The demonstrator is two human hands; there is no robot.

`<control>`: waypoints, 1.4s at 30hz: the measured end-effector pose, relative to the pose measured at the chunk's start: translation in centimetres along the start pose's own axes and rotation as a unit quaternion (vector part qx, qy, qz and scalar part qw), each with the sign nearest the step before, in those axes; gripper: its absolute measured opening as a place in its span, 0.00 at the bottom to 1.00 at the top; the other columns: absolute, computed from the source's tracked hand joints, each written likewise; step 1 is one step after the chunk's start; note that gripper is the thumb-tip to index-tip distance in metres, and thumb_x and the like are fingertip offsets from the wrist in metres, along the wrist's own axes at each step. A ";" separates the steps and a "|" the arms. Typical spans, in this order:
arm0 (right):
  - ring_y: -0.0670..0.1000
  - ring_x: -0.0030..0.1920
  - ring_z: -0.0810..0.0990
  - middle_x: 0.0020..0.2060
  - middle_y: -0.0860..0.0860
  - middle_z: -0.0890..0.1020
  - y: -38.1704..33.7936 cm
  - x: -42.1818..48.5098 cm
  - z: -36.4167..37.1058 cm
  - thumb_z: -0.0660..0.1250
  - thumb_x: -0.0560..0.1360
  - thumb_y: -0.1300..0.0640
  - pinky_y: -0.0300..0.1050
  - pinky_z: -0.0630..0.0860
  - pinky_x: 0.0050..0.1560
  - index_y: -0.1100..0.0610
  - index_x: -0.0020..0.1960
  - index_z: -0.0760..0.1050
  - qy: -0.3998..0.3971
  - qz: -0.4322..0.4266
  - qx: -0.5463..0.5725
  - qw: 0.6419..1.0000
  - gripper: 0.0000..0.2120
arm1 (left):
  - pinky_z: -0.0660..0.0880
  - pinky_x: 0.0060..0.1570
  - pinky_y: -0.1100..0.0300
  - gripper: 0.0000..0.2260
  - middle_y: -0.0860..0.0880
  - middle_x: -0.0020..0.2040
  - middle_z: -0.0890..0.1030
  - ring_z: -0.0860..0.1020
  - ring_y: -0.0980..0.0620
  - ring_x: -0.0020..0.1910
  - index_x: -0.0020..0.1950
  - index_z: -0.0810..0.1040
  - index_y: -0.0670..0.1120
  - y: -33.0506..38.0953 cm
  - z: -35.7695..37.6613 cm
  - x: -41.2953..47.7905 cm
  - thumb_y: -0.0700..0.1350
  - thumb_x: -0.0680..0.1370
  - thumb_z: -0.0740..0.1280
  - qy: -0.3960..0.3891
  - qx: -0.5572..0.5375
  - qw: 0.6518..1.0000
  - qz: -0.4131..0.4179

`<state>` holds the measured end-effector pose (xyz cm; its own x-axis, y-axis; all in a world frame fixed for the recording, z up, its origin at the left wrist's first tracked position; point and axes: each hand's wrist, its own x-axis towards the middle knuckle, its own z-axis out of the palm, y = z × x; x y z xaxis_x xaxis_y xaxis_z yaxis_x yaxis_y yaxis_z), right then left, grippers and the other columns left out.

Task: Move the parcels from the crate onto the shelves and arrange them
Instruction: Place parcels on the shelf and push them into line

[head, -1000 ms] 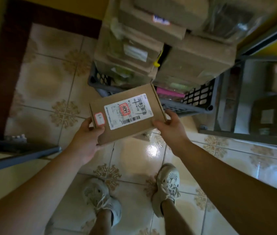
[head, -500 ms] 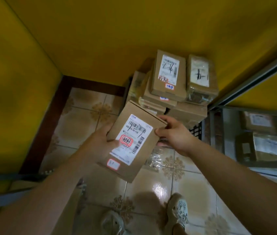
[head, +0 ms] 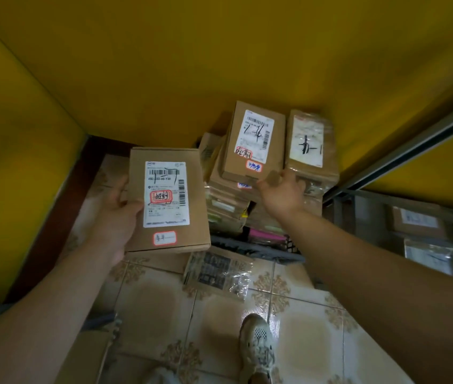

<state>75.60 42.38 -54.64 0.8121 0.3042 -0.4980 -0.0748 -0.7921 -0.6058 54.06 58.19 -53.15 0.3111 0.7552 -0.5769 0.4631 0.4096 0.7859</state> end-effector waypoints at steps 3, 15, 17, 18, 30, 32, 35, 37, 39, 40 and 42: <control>0.61 0.68 0.69 0.71 0.59 0.62 0.4 0.9 1.0 0.66 0.79 0.48 0.48 0.68 0.65 0.55 0.77 0.58 -0.007 0.020 0.034 0.999 0.32 | 0.77 0.43 0.51 0.23 0.59 0.43 0.82 0.81 0.50 0.45 0.70 0.67 0.65 0.2 0.7 1.2 0.41 0.81 0.61 0.012 -0.014 1.000 -0.008; 0.53 0.49 0.76 0.47 0.48 0.75 0.9 3.2 3.7 0.67 0.79 0.54 0.44 0.69 0.48 0.52 0.62 0.65 0.086 0.094 0.260 0.957 0.15 | 0.78 0.53 0.44 0.23 0.57 0.47 0.81 0.82 0.49 0.49 0.70 0.66 0.67 1.2 1.1 2.4 0.42 0.81 0.61 0.000 0.042 0.999 0.019; 0.53 0.50 0.76 0.52 0.50 0.75 0.8 2.3 3.3 0.68 0.78 0.56 0.45 0.72 0.50 0.49 0.61 0.62 0.079 0.096 0.300 0.946 0.18 | 0.78 0.53 0.44 0.24 0.57 0.48 0.81 0.81 0.49 0.49 0.71 0.65 0.66 1.4 0.6 1.8 0.42 0.82 0.61 -0.001 0.052 0.998 0.022; 0.53 0.51 0.78 0.53 0.51 0.76 0.8 1.7 3.0 0.69 0.77 0.58 0.47 0.75 0.52 0.48 0.61 0.61 0.069 0.099 0.325 0.938 0.20 | 0.78 0.53 0.44 0.24 0.57 0.49 0.81 0.82 0.49 0.49 0.72 0.64 0.65 1.5 0.2 1.4 0.42 0.82 0.61 -0.002 0.057 0.998 0.022; 0.57 0.53 0.85 0.58 0.56 0.81 -0.8 -17.7 -7.6 0.64 0.79 0.68 0.57 0.81 0.56 0.54 0.74 0.66 -0.049 0.031 0.423 0.904 0.26 | 0.74 0.59 0.45 0.24 0.56 0.62 0.77 0.77 0.49 0.59 0.74 0.63 0.62 6.9 -8.3 -10.6 0.44 0.81 0.63 0.015 0.054 0.993 0.106; 0.57 0.52 0.84 0.59 0.56 0.79 -1.2 -22.8 -9.4 0.65 0.78 0.68 0.53 0.82 0.53 0.51 0.73 0.66 -0.029 0.018 0.443 0.896 0.27 | 0.72 0.61 0.40 0.22 0.55 0.61 0.78 0.77 0.48 0.60 0.71 0.65 0.64 8.1 -9.5 -13.2 0.45 0.81 0.63 -0.011 0.057 0.990 0.129; 0.57 0.53 0.84 0.58 0.57 0.79 -1.7 -29.5 -11.7 0.64 0.77 0.70 0.50 0.81 0.48 0.49 0.71 0.66 -0.006 -0.003 0.472 0.882 0.27 | 0.73 0.58 0.42 0.19 0.54 0.57 0.79 0.78 0.48 0.56 0.68 0.66 0.64 10.2 -10.5 -17.3 0.45 0.81 0.63 -0.055 0.062 0.983 0.162; 0.56 0.51 0.85 0.57 0.56 0.80 -2.0 -33.2 -13.2 0.64 0.77 0.70 0.47 0.81 0.45 0.46 0.70 0.66 0.010 -0.023 0.480 0.877 0.28 | 0.75 0.50 0.50 0.19 0.56 0.52 0.79 0.79 0.54 0.50 0.68 0.67 0.59 11.8 -10.7 -20.0 0.43 0.81 0.63 -0.078 0.055 0.976 0.196; 0.55 0.53 0.84 0.57 0.56 0.80 -2.1 -36.5 -14.9 0.63 0.77 0.70 0.47 0.80 0.45 0.46 0.73 0.65 0.028 -0.042 0.476 0.878 0.30 | 0.75 0.42 0.56 0.18 0.58 0.47 0.80 0.79 0.57 0.46 0.68 0.67 0.58 13.4 -10.9 -22.7 0.41 0.81 0.63 -0.098 0.034 0.971 0.214; 0.55 0.54 0.83 0.58 0.56 0.79 -2.1 -38.0 -15.8 0.63 0.77 0.71 0.47 0.80 0.46 0.46 0.74 0.64 0.034 -0.052 0.475 0.878 0.31 | 0.76 0.41 0.55 0.18 0.58 0.46 0.80 0.80 0.56 0.45 0.68 0.68 0.58 14.1 -11.0 -23.9 0.41 0.81 0.63 -0.109 0.022 0.970 0.218; 0.55 0.53 0.84 0.58 0.56 0.79 -1.8 -40.9 -17.7 0.62 0.77 0.72 0.46 0.81 0.42 0.45 0.74 0.63 0.037 -0.071 0.463 0.883 0.34 | 0.77 0.44 0.51 0.20 0.57 0.49 0.82 0.82 0.52 0.46 0.69 0.68 0.60 15.2 -11.1 -26.3 0.41 0.81 0.62 -0.137 0.012 0.966 0.218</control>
<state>52.74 21.96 -22.18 0.8846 0.3025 -0.3550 -0.3819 0.0328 -0.9236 43.71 50.19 -23.56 0.6869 0.6890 -0.2312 0.2559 0.0685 0.9643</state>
